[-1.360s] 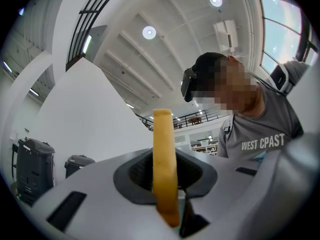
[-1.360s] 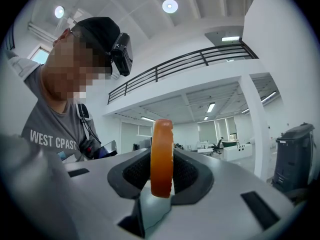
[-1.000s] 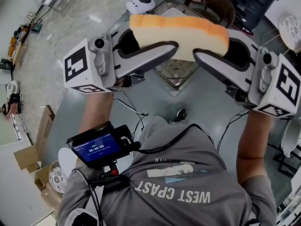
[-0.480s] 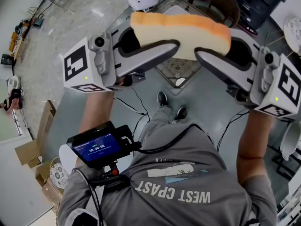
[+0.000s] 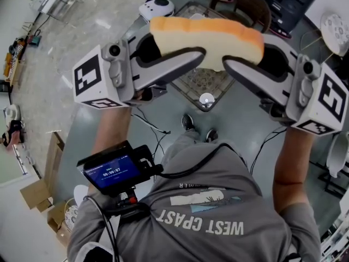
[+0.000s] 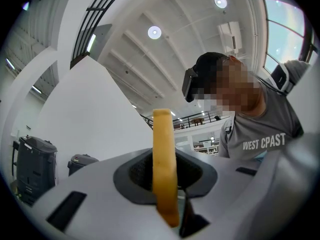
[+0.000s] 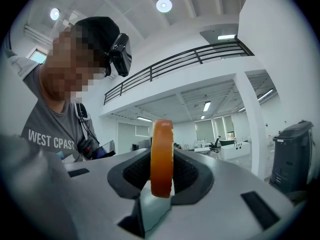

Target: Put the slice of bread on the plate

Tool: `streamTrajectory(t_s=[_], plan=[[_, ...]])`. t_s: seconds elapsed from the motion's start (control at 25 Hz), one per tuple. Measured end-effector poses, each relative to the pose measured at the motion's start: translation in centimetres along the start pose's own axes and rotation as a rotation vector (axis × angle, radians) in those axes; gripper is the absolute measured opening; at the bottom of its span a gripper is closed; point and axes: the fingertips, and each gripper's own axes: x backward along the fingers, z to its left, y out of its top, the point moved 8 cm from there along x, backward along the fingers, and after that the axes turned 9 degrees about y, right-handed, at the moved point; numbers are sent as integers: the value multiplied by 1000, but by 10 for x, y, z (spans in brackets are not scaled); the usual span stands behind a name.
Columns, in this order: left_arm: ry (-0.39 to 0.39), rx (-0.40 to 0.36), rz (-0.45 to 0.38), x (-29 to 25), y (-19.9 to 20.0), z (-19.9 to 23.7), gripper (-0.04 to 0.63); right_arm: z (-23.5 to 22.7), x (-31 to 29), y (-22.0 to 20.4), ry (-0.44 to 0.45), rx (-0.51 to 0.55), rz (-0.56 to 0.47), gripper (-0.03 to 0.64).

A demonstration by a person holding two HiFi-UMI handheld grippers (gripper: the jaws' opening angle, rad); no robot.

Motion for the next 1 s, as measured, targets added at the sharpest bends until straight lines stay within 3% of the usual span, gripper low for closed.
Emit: streamTrajectory(t_s=[0.64,1.0], plan=[[-79,-15,-30,-6,0,19,92,5,-1,8,-174,14,25,94],[-68,-16,-25,-1,-8,21,94,2,-2,3,-165,-11,46,94]])
